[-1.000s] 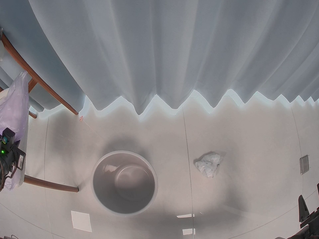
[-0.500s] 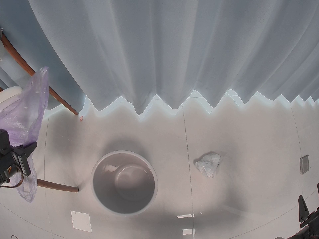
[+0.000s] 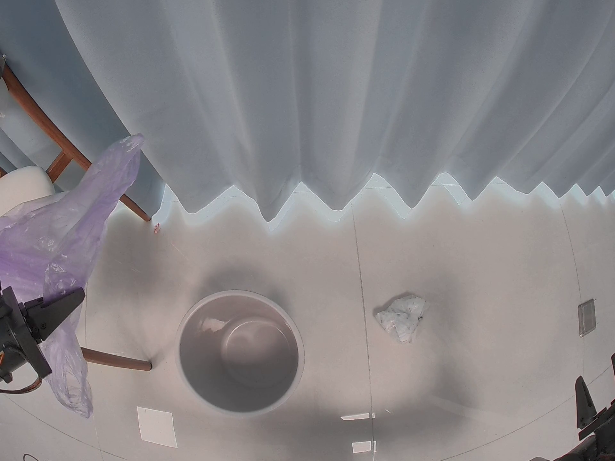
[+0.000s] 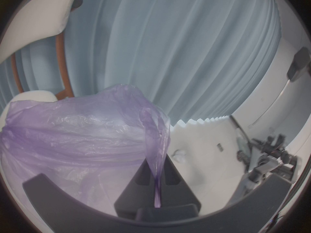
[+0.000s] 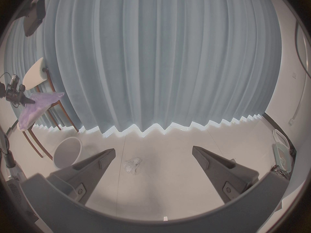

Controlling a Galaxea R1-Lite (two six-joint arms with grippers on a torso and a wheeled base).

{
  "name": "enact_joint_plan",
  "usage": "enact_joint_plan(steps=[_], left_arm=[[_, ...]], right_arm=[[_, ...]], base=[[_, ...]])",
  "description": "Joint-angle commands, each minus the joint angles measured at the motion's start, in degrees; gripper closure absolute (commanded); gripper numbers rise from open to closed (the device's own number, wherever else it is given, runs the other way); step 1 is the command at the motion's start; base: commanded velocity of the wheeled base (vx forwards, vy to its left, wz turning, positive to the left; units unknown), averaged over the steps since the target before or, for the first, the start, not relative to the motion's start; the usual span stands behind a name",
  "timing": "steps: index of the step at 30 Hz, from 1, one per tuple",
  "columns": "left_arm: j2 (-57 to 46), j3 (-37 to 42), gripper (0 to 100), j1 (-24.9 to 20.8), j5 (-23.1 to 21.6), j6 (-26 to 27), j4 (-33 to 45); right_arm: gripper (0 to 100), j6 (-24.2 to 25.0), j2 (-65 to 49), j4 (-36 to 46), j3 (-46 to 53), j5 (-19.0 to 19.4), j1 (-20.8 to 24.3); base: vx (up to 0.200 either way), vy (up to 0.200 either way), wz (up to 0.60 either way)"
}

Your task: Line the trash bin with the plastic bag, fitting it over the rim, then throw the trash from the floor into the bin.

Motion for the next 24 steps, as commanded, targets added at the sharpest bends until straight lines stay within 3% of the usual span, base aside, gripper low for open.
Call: enact_joint_plan(steps=[1, 5, 8, 9, 11, 22, 24], left_arm=[[-2.3, -2.5, 100, -12.4, -0.3, -9.9, -1.3], [-4.6, -2.1, 100, -19.5, -0.3, -15.9, -2.1], [-4.7, -2.1, 100, -22.6, -0.3, -16.5, -2.1], [-4.7, -2.8, 100, -26.5, -0.3, -16.5, -2.2], [-4.7, -3.1, 100, -27.1, -0.3, -16.6, -2.2], [-4.3, -13.0, 100, -42.9, -0.3, -24.9, -2.1], [-4.0, -14.2, 100, -43.9, -0.4, -24.8, -2.0]], right_arm=[[0, 0.0, -1.0, 0.0, 1.0, 0.0, 0.0], [0, 0.0, -1.0, 0.0, 1.0, 0.0, 0.0], [0, 0.0, -1.0, 0.0, 1.0, 0.0, 0.0], [0, 0.0, -1.0, 0.0, 1.0, 0.0, 0.0], [0, 0.0, -1.0, 0.0, 1.0, 0.0, 0.0], [0, 0.0, -1.0, 0.0, 1.0, 0.0, 0.0], [0, 0.0, -1.0, 0.0, 1.0, 0.0, 0.0]], base=[[0.0, 0.0, 0.0], [0.0, 0.0, 0.0], [0.0, 0.0, 0.0], [0.0, 0.0, 0.0], [0.0, 0.0, 0.0], [0.0, 0.0, 0.0], [0.0, 0.0, 0.0]])
